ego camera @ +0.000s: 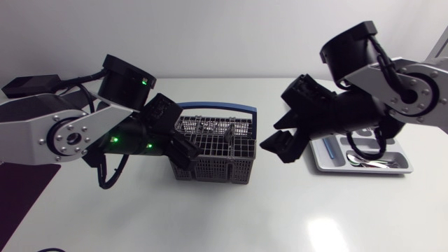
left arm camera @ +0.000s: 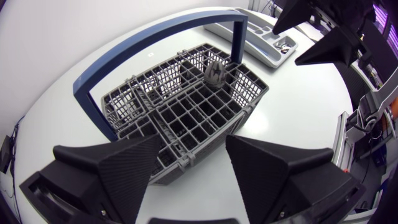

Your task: Transfer all utensils from the basket to the drawer tray.

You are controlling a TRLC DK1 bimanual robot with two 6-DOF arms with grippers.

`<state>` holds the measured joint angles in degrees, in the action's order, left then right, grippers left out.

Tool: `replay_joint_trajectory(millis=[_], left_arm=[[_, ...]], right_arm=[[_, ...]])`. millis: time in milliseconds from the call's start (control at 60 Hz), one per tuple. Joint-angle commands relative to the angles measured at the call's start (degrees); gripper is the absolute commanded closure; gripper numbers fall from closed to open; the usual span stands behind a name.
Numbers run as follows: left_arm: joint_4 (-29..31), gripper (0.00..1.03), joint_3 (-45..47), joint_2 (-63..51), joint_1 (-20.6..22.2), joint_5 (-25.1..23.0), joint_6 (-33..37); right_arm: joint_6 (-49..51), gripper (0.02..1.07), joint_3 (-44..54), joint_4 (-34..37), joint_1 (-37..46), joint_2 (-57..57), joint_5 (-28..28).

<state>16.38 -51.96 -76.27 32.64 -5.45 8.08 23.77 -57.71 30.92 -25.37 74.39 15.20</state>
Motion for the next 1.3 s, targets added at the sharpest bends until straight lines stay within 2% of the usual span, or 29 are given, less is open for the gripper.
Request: replay_joint_trajectory(millis=[0, 117, 417, 467, 650, 933, 1133, 1283], left_arm=[[-0.74, 0.30, 2.39, 1.74, -0.65, 0.36, 2.29], [-1.44, 0.30, 3.98, 2.97, -1.00, 0.36, 3.79], [-3.11, 0.29, 6.96, 4.73, -2.15, -0.52, 5.81], [-3.73, 0.29, 7.40, 4.90, -2.15, -0.61, 5.81], [-6.01, 0.29, 8.55, 4.64, -2.06, -0.96, 5.72], [-6.63, 0.29, 8.63, 4.29, -2.06, -1.14, 5.90], [-7.50, 0.29, 9.16, 3.76, -2.06, -1.23, 5.90], [-7.86, 0.29, 9.43, 3.67, -2.06, -1.23, 5.90]], right_arm=[[-7.25, 0.23, -2.76, 0.64, -1.79, 4.18, 0.62], [-12.70, 0.23, -6.10, 0.55, -3.55, 8.75, 1.85], [-22.80, 0.24, -7.77, -6.13, -7.42, 14.38, 1.41], [-24.30, 0.31, -7.41, -7.54, -7.15, 14.91, 1.32], [-26.76, 0.42, -6.27, -12.02, -6.80, 16.49, 0.00], [-28.60, 0.49, -6.89, -15.10, -7.07, 20.44, -2.90], [-28.78, 0.65, -4.60, -19.14, -7.42, 21.06, -4.13], [-28.78, 0.68, -3.02, -21.78, -8.03, 21.06, -5.53]])
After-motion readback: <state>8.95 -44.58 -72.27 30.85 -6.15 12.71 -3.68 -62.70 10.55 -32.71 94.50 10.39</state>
